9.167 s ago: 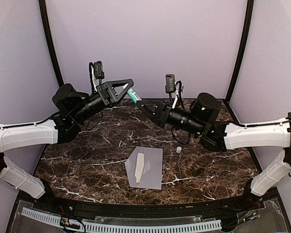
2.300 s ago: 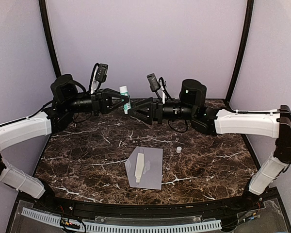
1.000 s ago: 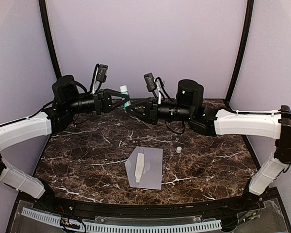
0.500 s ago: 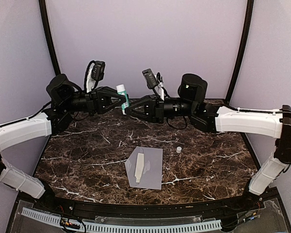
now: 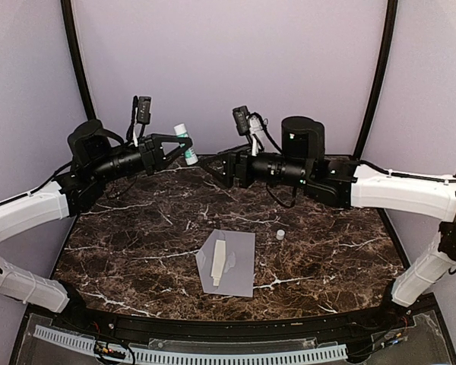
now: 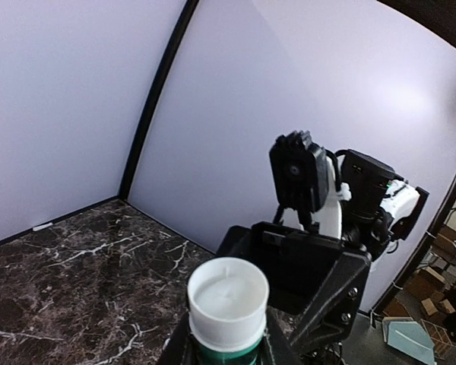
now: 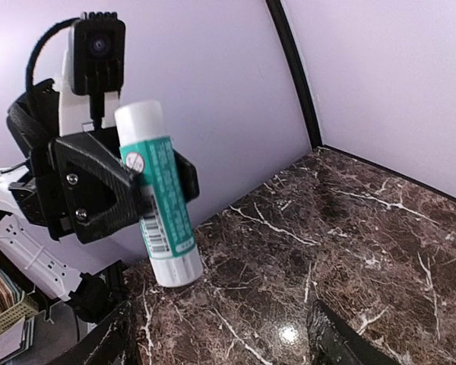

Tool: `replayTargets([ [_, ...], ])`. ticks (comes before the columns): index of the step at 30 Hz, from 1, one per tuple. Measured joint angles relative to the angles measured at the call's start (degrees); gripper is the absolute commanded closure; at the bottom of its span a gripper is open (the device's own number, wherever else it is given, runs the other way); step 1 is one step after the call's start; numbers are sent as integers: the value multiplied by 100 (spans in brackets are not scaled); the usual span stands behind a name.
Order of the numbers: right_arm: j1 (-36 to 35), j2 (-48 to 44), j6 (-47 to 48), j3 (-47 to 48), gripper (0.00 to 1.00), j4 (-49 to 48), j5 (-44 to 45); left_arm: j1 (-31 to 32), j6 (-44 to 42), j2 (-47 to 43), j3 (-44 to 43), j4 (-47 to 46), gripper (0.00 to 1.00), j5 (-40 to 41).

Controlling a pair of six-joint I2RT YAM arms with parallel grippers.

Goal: Place the letter into the envelope and seal it
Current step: Unscrew the solid glue.

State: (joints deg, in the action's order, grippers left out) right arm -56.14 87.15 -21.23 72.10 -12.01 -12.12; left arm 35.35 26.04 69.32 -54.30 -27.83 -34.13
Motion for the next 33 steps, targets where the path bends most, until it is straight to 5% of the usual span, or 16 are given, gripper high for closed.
replayTargets([
  [4, -254, 306, 179, 323, 44, 568, 715, 0, -92, -79, 4, 308, 100, 728],
  [16, -728, 1346, 527, 1751, 46, 1683, 2247, 0, -90, -28, 4, 614, 100, 1226],
  [28, -737, 1615, 682, 2090, 64, 1801, 2457, -11, -74, 28, 4, 610, 100, 1174],
  [33, -737, 1692, 721, 2111, 63, 1803, 2470, -17, -48, 125, 4, 610, 100, 1093],
])
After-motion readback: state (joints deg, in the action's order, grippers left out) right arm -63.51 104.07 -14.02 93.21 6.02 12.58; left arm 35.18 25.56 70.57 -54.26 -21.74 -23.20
